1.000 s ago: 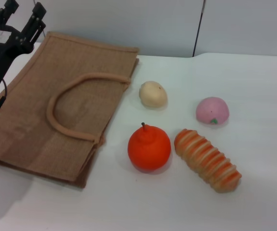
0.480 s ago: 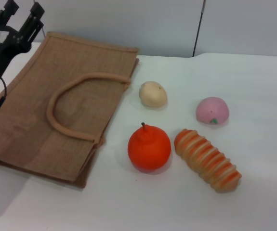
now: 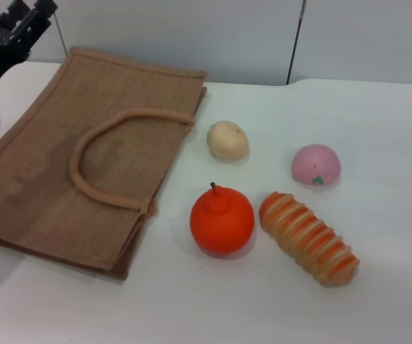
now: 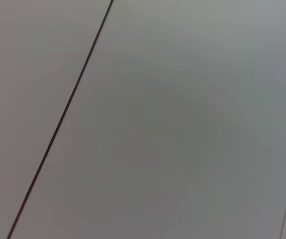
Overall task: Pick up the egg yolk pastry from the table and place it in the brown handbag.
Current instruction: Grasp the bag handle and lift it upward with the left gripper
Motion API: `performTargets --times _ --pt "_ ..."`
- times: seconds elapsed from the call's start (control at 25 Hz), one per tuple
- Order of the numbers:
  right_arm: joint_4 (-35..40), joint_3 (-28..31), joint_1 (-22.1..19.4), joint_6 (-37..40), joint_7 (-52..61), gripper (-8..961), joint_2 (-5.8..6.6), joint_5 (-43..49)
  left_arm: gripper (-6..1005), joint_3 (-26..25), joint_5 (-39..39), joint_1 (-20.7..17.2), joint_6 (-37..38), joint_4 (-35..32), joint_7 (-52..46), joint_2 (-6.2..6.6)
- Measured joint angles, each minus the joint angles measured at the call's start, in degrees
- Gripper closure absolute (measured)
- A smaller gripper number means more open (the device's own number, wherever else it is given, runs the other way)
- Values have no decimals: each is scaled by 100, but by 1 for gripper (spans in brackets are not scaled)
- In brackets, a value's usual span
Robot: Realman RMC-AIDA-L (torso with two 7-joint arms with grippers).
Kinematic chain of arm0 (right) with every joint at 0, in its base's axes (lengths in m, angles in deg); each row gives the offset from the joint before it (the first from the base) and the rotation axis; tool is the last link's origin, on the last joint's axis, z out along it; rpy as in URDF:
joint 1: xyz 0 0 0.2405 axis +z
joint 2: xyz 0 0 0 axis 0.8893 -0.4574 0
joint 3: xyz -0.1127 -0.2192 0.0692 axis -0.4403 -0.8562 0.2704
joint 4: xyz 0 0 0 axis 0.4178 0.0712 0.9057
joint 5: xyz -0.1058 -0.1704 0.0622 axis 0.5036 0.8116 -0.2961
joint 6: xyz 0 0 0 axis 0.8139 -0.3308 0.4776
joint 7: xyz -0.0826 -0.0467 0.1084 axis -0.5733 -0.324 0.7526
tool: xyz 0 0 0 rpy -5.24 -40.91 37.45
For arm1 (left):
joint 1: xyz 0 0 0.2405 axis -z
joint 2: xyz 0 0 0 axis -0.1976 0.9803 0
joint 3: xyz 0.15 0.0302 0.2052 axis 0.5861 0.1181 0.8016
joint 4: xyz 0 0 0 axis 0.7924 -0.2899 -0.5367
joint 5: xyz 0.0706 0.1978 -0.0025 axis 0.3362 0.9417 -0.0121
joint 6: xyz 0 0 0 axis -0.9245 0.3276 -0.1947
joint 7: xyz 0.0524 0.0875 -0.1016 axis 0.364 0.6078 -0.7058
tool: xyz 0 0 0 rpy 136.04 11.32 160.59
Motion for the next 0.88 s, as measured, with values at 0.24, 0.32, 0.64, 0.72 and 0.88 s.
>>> performTargets --times 0.24,0.32,0.64,0.72,0.88 --pt "8 0 -1 0 0 63 0 0 272 -3 1612 215 859 -1313 -2859 22" --pt "9 0 0 0 0 63 2 0 272 -4 2351 337 1000 -1735 -3726 48" --pt "-1 -22 1 1 0 62 9 0 272 145 5724 1066 955 -2757 -6450 290" --pt "0 -12 0 1 0 62 12 0 272 385 6194 1185 983 -2769 -6716 334" --pt "0 -1 0 1 0 62 19 -10 273 777 6636 1300 1102 -2770 -6951 328"
